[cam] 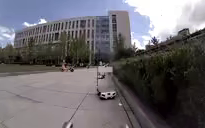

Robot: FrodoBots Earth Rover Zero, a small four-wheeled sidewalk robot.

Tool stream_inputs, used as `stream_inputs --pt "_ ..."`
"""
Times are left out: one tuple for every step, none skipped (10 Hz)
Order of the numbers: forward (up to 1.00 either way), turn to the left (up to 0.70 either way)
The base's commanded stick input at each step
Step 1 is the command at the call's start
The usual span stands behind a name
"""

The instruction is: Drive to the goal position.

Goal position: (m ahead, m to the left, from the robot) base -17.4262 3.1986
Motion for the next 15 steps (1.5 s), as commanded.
stream_inputs --pt "0.05 0.01" --pt "0.05 0.01" --pt "0.05 0.01" --pt "0.05 0.01" --pt "0.05 0.01" --pt "0.05 0.01" --pt "0.05 0.01" --pt "0.05 0.01" --pt "0.05 0.01" --pt "0.05 0.01" --pt "0.05 0.01" --pt "0.05 0.01" --pt "0.05 0.01" --pt "0.05 0.01" --pt "0.05 0.02"
